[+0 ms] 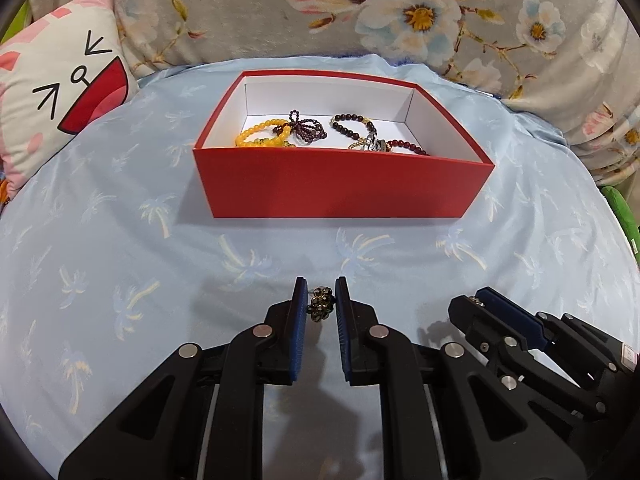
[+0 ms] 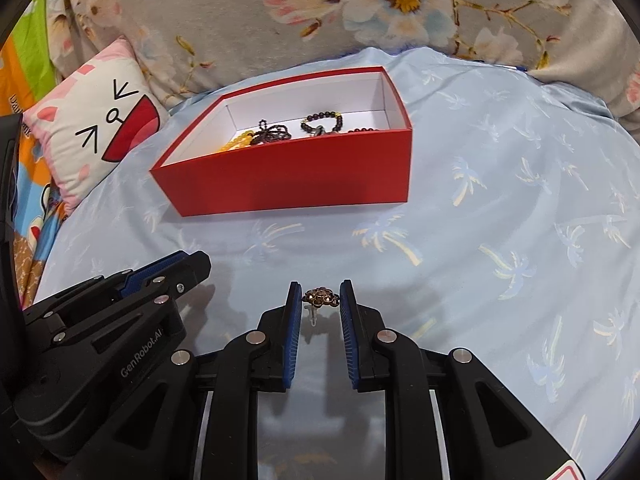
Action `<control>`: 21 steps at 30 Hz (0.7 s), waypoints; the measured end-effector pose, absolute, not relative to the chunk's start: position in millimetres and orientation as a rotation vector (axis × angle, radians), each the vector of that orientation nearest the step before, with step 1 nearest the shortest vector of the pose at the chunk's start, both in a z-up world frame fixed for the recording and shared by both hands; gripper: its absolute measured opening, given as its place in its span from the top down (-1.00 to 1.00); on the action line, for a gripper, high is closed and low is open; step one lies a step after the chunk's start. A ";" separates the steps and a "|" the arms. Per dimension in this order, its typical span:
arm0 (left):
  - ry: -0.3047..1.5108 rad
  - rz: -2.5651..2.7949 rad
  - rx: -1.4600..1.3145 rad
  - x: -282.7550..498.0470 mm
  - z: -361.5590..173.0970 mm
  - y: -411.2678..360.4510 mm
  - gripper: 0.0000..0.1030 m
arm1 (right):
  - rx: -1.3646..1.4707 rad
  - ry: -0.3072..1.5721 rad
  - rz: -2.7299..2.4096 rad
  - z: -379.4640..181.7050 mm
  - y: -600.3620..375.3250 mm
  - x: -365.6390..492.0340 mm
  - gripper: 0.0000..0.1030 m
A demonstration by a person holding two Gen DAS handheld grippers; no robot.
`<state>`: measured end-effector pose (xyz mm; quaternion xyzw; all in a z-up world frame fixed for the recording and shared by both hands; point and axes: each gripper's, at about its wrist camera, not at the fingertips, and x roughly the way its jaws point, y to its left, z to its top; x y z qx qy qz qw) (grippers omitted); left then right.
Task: Organize jewelry
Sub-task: 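Carry both earrings over the red box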
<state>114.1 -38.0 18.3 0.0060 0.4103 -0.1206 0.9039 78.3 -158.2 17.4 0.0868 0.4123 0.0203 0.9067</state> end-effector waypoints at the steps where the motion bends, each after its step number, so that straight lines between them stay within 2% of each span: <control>1: 0.844 -0.247 0.010 111.0 20.3 -36.1 0.73 | 0.177 0.849 0.044 18.6 -156.7 77.0 0.64; 21: 0.793 -0.198 0.014 81.3 60.0 -26.0 0.73 | 0.161 0.778 0.056 52.2 -149.4 51.1 0.64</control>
